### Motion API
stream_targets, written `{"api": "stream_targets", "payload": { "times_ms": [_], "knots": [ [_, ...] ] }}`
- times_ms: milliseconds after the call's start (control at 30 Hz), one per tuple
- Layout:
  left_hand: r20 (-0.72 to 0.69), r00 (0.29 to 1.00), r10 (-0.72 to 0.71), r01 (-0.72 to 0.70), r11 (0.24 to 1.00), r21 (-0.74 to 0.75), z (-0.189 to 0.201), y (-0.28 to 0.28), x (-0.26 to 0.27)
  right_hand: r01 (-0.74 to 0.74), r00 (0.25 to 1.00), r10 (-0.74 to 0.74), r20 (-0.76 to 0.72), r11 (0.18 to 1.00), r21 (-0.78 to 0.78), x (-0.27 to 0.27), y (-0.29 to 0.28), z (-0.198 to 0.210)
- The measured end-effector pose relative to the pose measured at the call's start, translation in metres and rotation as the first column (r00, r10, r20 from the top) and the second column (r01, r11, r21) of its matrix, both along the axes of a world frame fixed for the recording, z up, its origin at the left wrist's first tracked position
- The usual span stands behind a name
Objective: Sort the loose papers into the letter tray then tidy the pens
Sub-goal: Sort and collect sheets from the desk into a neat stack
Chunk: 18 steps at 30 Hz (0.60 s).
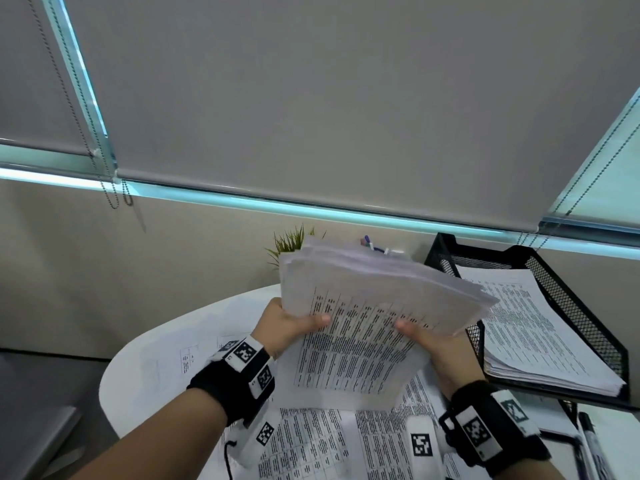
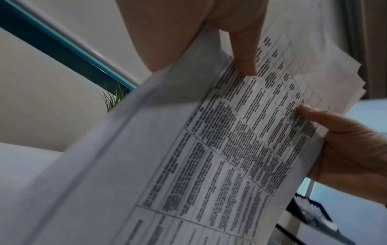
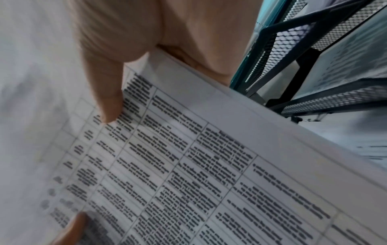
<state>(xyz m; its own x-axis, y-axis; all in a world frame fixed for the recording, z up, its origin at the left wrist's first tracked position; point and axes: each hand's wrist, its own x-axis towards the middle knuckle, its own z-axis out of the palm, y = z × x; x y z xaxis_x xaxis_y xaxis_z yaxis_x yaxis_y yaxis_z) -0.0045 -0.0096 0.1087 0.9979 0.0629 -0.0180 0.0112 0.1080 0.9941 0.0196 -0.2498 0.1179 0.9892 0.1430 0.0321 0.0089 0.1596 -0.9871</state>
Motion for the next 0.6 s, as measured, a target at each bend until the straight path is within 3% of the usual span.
{"api": "stream_targets", "payload": {
  "times_ms": [233,433,600],
  "knots": [
    [0.017,0.993,0.118,-0.115,0.983,-0.142,0.008,0.007,0.012,0.08,0.99,-0.081,0.118,0.997,0.018,0.003,0.002,0.024],
    [-0.072,0.997,0.008,-0.013,0.998,-0.062,-0.016,0.004,0.0,0.017,1.0,-0.017,-0.011,0.997,-0.069,-0.007,0.005,-0.004],
    [-0.052,0.995,0.081,-0.082,0.996,-0.029,-0.022,-0.009,-0.004,0.052,0.996,-0.056,-0.063,0.997,-0.063,-0.011,0.013,-0.011]
  ]
}}
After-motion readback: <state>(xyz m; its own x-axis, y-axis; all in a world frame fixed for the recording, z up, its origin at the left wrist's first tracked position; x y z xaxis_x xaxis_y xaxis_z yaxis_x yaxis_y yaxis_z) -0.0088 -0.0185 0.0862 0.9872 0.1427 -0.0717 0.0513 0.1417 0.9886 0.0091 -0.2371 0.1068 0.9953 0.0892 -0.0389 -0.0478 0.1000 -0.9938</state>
